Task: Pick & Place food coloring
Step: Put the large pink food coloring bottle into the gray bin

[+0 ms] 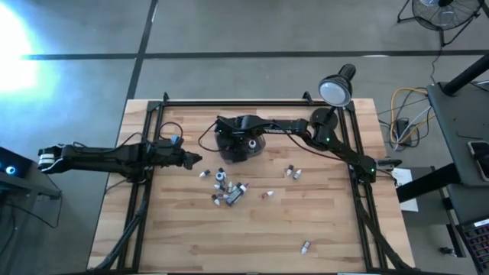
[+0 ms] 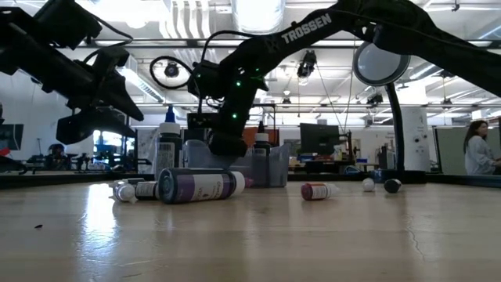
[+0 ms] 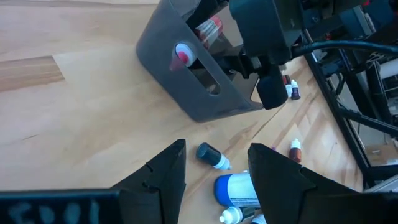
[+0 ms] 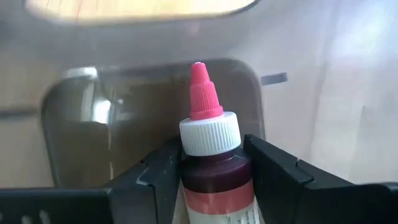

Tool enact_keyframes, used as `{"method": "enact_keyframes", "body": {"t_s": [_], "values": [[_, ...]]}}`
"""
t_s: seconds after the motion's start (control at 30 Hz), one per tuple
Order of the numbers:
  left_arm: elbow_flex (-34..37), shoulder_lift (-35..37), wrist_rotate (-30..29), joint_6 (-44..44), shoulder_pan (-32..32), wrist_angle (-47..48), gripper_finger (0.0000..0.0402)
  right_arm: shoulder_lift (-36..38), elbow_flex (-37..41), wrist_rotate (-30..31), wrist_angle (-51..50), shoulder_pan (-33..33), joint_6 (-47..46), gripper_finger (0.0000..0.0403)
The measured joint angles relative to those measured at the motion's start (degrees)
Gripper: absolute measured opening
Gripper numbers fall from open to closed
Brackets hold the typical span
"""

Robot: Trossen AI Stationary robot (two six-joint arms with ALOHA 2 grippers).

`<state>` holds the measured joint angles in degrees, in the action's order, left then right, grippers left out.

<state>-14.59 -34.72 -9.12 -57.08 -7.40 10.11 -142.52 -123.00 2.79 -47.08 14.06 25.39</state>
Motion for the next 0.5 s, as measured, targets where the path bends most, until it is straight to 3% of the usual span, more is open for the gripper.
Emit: {"method": "enact_keyframes", "body": {"t_s": [0.2,0.5], "values": [[0.0,0.0,0.0,-0.4,0.0,0.0,0.0151,1.9,-3.6,-0.3,1.2,0.7,-5.9,0.0133],[0.0,0.0,0.0,-0.4,0.0,0.0,0.0151,8.2,-4.7,-9.1,10.2,4.5,-28.3,0.0141]]}}
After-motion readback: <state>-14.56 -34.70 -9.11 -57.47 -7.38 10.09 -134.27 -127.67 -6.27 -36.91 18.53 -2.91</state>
